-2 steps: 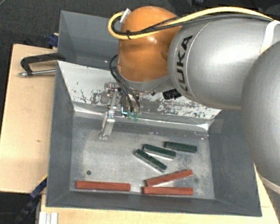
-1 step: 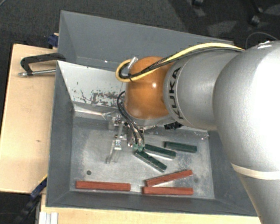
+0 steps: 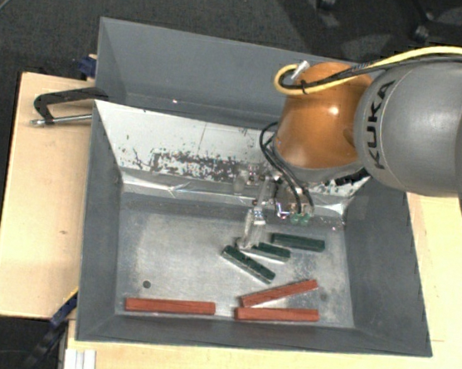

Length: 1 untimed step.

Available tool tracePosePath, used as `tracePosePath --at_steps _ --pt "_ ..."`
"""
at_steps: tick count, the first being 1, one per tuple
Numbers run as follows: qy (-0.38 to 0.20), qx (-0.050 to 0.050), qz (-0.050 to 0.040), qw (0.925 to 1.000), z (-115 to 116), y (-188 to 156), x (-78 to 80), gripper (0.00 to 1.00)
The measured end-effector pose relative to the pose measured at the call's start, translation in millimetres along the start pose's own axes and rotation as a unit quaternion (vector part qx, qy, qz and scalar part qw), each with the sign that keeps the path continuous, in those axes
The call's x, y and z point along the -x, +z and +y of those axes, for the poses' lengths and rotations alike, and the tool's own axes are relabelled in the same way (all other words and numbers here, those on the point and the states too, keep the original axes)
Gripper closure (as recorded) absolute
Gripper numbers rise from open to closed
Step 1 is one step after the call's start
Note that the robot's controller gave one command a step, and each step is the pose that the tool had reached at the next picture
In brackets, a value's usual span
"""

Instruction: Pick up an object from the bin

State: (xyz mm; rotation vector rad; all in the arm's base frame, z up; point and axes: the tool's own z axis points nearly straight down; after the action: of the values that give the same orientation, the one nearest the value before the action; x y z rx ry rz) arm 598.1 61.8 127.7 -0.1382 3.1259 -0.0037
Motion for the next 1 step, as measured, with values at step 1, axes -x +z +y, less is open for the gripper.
tracePosePath --at_steps 1 --pt "-0.189 0.003 0.0072 0.9819 -43.5 57.6 -33.6 0.0"
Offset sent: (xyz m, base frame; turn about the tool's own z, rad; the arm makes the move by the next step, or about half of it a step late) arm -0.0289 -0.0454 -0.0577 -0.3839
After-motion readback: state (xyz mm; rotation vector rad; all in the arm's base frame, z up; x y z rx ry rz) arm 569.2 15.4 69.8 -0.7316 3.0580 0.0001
